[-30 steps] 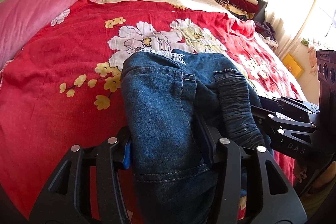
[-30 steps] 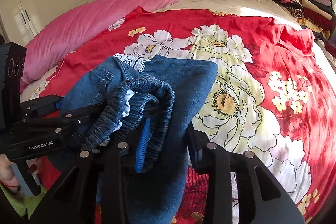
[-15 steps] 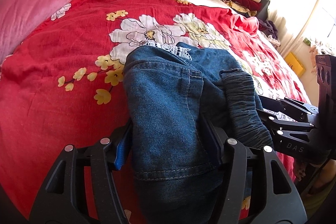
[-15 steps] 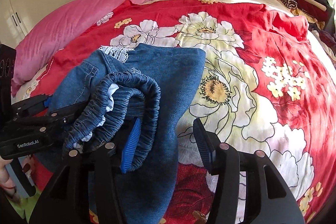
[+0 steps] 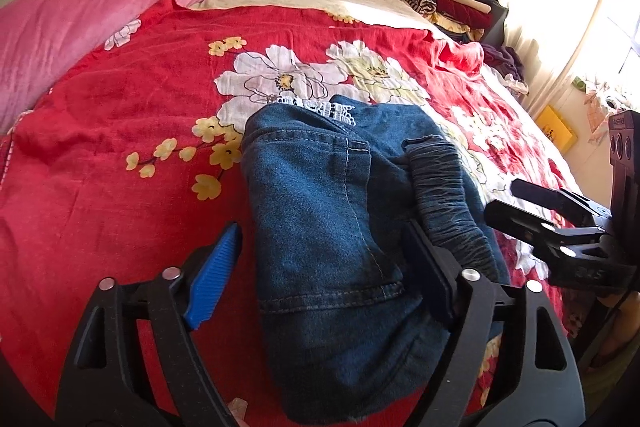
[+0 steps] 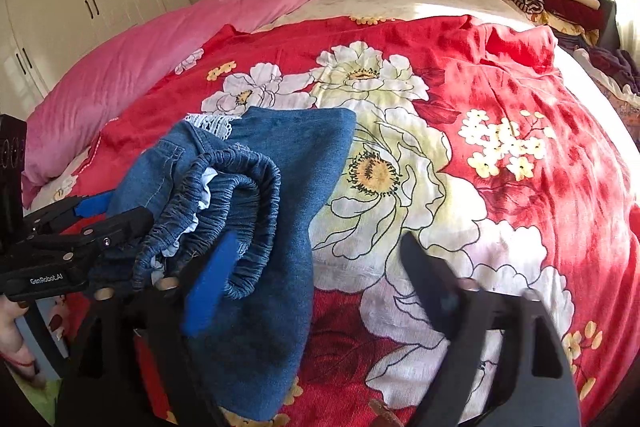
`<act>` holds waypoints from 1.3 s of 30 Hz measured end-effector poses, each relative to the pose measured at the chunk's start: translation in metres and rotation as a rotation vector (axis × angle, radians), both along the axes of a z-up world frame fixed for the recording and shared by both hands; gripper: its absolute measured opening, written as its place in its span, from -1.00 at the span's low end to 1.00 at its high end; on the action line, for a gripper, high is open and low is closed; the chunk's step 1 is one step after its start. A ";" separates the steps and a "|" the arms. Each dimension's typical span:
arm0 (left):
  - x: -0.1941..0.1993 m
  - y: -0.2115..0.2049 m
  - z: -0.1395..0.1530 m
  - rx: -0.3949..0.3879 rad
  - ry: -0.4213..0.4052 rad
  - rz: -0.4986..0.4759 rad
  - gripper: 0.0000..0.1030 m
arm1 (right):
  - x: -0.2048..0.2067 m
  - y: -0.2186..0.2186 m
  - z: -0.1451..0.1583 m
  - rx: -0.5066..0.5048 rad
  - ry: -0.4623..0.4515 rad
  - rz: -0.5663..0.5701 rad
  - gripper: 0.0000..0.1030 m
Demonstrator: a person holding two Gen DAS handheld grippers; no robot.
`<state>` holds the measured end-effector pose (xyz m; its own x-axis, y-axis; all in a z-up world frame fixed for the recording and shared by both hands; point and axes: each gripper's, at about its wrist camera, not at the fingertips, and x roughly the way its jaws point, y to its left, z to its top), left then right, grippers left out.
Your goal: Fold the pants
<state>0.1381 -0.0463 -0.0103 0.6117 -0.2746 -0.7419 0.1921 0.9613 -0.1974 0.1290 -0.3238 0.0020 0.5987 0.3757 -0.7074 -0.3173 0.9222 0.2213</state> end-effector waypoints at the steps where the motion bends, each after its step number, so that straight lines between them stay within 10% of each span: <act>1: -0.002 0.001 0.002 -0.002 -0.005 0.001 0.51 | -0.004 -0.002 0.003 0.006 -0.010 0.000 0.87; 6: -0.018 0.006 0.019 -0.005 -0.045 0.011 0.81 | -0.027 -0.009 0.020 0.003 -0.076 -0.016 0.89; 39: -0.132 0.023 0.054 0.029 -0.158 0.057 0.82 | -0.144 -0.030 0.063 -0.031 -0.245 -0.029 0.91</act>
